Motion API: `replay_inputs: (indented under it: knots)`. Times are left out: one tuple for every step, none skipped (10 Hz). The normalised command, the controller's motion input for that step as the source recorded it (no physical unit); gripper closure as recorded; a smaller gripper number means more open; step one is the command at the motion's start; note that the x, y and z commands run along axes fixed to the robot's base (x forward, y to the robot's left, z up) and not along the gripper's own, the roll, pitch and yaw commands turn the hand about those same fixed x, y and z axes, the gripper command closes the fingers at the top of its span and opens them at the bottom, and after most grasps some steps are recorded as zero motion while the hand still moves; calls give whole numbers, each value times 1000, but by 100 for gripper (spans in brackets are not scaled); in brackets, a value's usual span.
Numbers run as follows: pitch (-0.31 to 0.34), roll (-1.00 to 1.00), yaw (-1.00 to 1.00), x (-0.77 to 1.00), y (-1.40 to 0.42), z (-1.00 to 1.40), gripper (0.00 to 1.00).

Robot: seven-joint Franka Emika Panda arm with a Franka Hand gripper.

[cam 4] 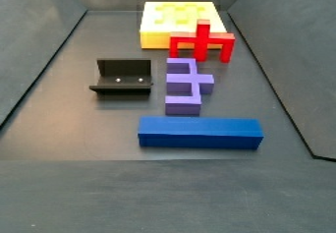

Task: Pick up the green object. Move up. Move to above the board. Insert the green object.
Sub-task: Insert the green object.

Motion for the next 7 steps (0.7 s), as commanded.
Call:
replay_inputs:
  knots:
    - [-6, -50, 0, 0, 91, 0, 100]
    - [19, 179, 0, 283, -306, -460, 100]
    - [0, 376, 0, -9, -794, -691, 100]
    - [-13, 314, 9, -111, -843, -811, 100]
    - [-86, 251, 189, -166, -834, -869, 100]
    - [-77, 247, 203, -180, -814, -886, 100]
    - [-11, 53, 0, -146, -340, -1000, 100]
